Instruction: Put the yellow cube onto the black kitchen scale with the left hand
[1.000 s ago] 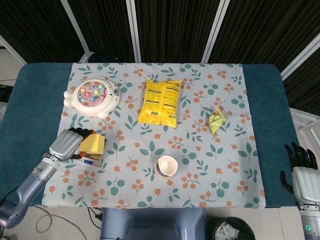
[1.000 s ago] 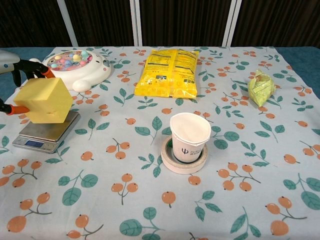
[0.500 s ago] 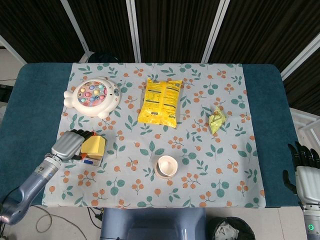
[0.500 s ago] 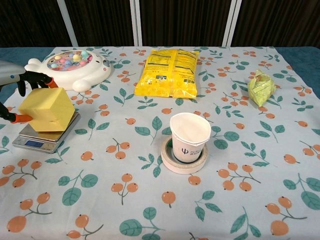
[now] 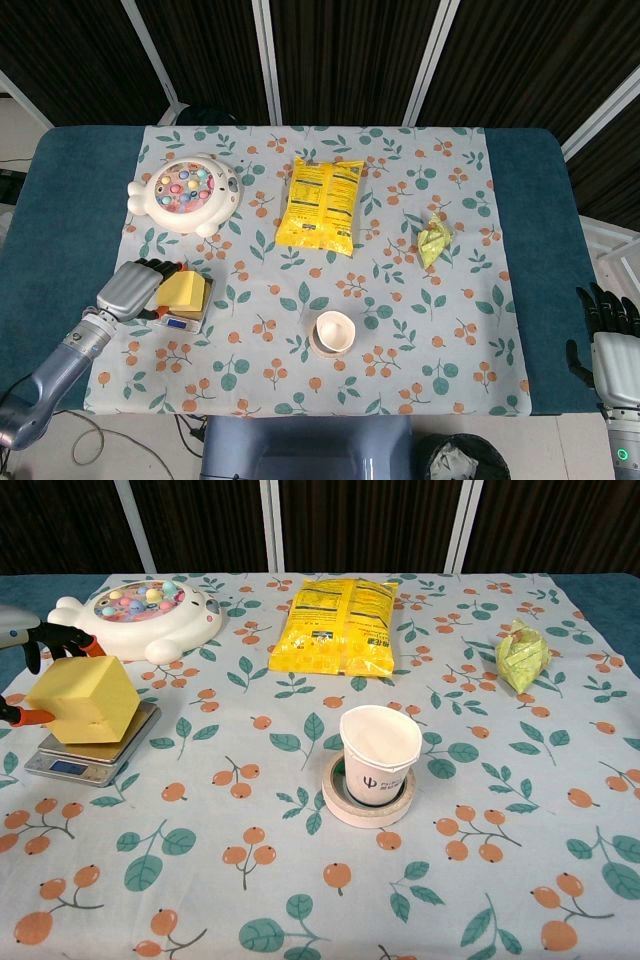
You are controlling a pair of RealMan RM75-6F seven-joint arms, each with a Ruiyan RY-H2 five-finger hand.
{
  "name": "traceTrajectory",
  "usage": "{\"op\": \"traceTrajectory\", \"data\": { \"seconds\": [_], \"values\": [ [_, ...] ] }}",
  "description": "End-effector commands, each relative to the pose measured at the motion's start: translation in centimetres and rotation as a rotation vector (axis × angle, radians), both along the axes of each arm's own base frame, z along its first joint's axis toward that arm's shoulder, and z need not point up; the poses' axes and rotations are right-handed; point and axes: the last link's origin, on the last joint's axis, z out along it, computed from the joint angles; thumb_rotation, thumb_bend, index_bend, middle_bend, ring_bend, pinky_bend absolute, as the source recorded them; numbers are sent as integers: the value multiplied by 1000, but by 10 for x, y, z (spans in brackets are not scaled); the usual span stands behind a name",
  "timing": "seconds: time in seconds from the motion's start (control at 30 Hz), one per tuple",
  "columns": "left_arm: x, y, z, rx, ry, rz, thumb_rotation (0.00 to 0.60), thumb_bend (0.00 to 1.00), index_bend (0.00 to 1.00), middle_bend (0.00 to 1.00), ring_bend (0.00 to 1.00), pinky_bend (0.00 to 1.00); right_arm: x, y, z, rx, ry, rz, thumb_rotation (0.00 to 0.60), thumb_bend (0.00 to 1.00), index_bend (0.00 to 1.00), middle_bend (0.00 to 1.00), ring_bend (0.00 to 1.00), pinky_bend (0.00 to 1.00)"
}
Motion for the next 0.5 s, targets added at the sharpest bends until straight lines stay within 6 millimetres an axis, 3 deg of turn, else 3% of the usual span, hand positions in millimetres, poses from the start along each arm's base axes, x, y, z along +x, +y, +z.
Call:
{"op": "traceTrajectory", "data": {
  "seconds": [0.03, 0.37, 0.5],
  "values": [
    [-1, 1, 1, 2, 2, 3, 600, 288, 256, 392, 297, 377, 0, 0, 0, 0, 0, 0, 600, 560, 0, 26, 3, 11],
    [-4, 1, 2, 5, 1, 9, 600, 284, 249, 383, 294, 374, 1, 1, -1, 3, 1, 3, 600, 559, 0, 26, 3, 11],
    [-7, 0, 3, -3, 12, 25, 600, 263, 212, 295, 218, 333, 0, 1, 0, -1, 1, 2, 600, 560, 0, 26, 3, 11]
  ]
}}
